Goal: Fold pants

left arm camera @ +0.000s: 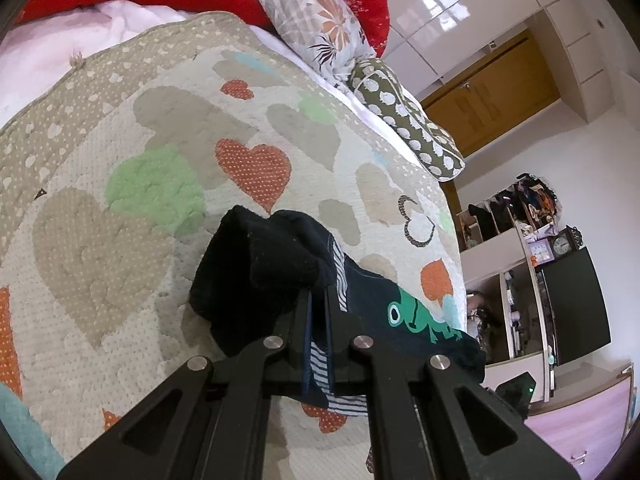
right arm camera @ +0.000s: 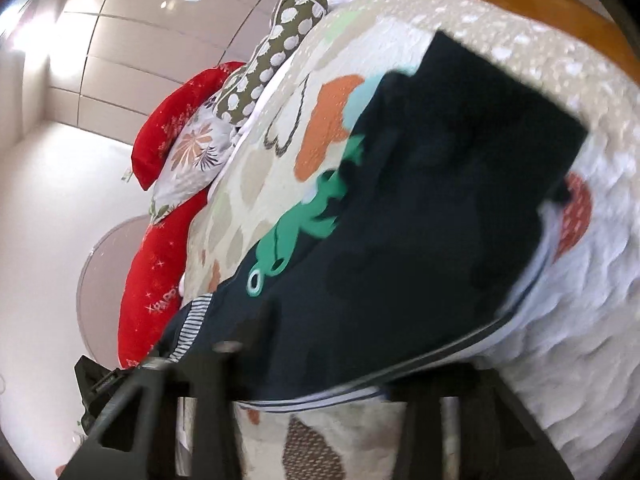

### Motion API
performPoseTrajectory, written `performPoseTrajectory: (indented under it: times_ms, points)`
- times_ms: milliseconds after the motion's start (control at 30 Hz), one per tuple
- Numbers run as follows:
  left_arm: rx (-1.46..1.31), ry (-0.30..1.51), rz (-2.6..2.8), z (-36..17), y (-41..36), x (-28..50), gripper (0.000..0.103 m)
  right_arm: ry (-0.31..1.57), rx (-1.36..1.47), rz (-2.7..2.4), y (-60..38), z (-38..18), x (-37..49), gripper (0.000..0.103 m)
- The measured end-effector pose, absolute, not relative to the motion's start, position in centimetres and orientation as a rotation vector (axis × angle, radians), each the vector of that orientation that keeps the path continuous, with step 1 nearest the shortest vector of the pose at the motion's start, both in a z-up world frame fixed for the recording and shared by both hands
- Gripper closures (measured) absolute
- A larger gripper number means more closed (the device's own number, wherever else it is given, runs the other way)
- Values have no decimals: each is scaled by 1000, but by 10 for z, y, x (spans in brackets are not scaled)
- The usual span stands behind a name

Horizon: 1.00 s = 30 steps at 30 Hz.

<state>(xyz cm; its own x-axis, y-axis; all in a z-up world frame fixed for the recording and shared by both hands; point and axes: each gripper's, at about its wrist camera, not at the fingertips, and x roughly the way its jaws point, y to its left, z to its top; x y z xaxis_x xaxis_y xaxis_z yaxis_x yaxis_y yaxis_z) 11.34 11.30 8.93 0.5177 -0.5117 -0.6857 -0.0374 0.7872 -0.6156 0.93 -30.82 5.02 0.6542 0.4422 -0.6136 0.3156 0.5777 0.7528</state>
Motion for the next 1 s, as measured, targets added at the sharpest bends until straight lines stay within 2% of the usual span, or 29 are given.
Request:
performPoseTrajectory:
  times_ms: [67,233,433,467,533,567,633,700,767,833,900,967,1000]
  points:
    - [-635,1001,-304,89,114,116,98,895,971,103,-311,54,14,96]
    - [-633,1003,-272,98,112,145,98,861,953,176,-316,84,31,97]
    - [-549,1021,-191,114,89,240,97,875,976,189,-332,105,113,96]
    - [-534,1027,-179,112,86,256,96,885,989,160,-337,101,133,94]
    - [-514,1050,-175,106,82,278,95,901,993,85,-347,92,168,63]
    - [-522,1051,-171,104,84,286,95,917,950,53,-350,89,184,35]
    - [-553,1036,-203,105,89,288,93,931,841,-49,-352,90,202,31]
    - [-597,1018,-273,108,97,281,80,912,788,-75,-355,94,204,31]
    - [-615,991,-277,111,106,267,59,906,790,-34,-358,98,197,31]
    - [-626,989,-282,109,113,250,53,894,783,-26,-359,104,180,31]
    - [-634,1010,-281,101,123,227,51,897,782,-13,-359,108,155,31]
    - [-643,1023,-259,92,134,204,41,894,783,16,-359,114,124,31]
    - [-648,1026,-246,86,137,194,39,896,773,21,-362,115,106,31]
